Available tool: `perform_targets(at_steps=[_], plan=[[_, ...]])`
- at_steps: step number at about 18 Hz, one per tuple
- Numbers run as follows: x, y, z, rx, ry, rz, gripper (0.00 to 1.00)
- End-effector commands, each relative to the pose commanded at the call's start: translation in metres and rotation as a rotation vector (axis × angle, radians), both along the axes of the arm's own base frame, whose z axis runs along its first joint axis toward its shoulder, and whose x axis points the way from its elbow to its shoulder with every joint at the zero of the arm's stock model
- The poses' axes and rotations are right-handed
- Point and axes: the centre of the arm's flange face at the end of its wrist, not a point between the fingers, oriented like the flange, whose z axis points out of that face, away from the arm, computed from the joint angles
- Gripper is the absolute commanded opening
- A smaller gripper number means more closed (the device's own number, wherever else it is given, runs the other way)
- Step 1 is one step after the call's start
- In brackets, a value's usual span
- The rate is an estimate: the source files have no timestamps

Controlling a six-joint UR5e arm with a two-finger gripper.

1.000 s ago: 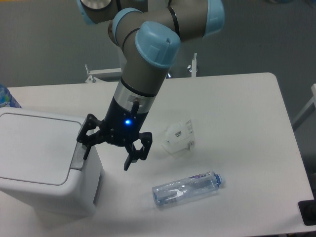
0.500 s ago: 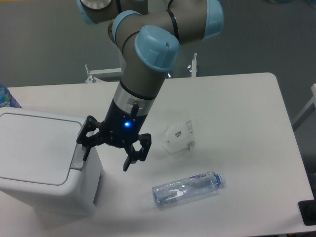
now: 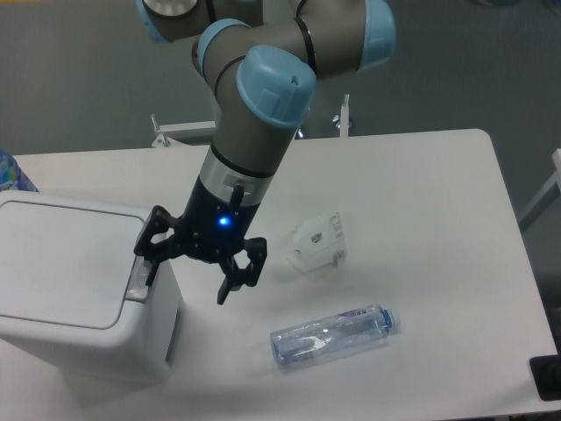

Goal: Open the trash can
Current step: 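Press the gripper down on the grey lid button, then lift the gripper away as the trash can lid pops open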

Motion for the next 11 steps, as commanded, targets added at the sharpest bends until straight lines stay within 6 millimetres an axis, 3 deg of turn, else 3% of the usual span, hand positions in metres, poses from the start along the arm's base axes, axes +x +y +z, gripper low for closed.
perform_targets(at_steps=[11], plan=[[0.0006,0.0023,-0.0039,-0.005,-0.005,-0.002,1.0]])
